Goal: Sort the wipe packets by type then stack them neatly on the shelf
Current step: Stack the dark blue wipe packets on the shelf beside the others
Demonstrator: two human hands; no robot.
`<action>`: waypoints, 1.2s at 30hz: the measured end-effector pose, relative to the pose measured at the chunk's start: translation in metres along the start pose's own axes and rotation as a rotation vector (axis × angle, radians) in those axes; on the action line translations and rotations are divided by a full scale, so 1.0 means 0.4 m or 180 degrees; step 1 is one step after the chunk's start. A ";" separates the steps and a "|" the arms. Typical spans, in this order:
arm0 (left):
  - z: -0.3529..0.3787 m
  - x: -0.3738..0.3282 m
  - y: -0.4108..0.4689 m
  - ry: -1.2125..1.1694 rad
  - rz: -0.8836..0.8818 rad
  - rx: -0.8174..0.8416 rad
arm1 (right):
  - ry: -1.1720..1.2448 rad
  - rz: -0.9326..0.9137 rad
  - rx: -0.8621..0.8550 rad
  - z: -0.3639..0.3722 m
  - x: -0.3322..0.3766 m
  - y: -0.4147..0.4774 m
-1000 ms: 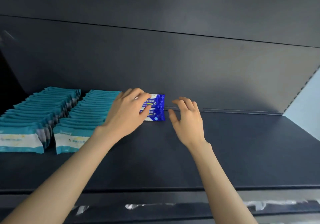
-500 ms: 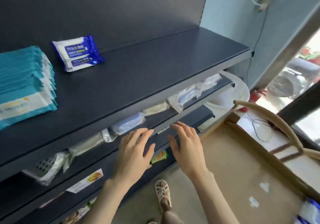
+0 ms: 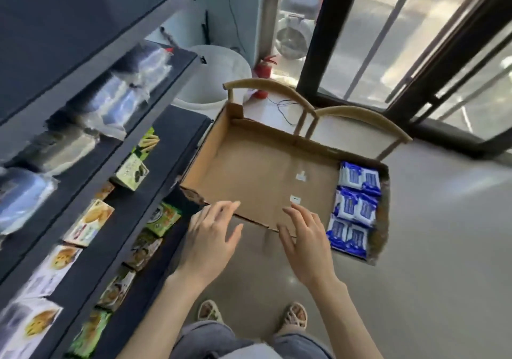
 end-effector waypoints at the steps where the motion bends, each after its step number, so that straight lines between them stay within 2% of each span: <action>1: 0.029 -0.044 0.007 -0.0024 0.0069 0.0054 | -0.0044 0.0113 -0.0044 -0.030 -0.049 -0.008; 9: 0.326 -0.403 -0.032 -0.0412 0.0269 0.0709 | -0.0320 0.0817 -0.0272 -0.223 -0.474 -0.078; 15: 0.486 -0.535 -0.030 -0.0412 0.0298 0.1233 | -0.0276 0.1122 -0.0148 -0.259 -0.660 -0.075; 23: 0.709 -0.558 0.079 -0.0424 -0.0107 0.1761 | -0.0073 0.1600 0.0239 -0.161 -0.830 0.023; 30: 0.992 -0.497 0.132 -0.0248 -0.0736 0.2450 | -0.0056 0.2177 0.1003 0.036 -1.015 0.104; 36: 1.226 -0.419 0.127 -0.0088 -0.1364 0.2803 | 0.0001 0.2824 0.1567 0.219 -1.154 0.101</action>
Point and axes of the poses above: each hand's wrist, its own y-axis towards the middle knuckle, its own z-axis out of the palm, x = y × z, the point moved 3 cm from there along y, towards the middle knuckle, and after that the axes turned 15 degrees about -x, right-handed, at the moved point
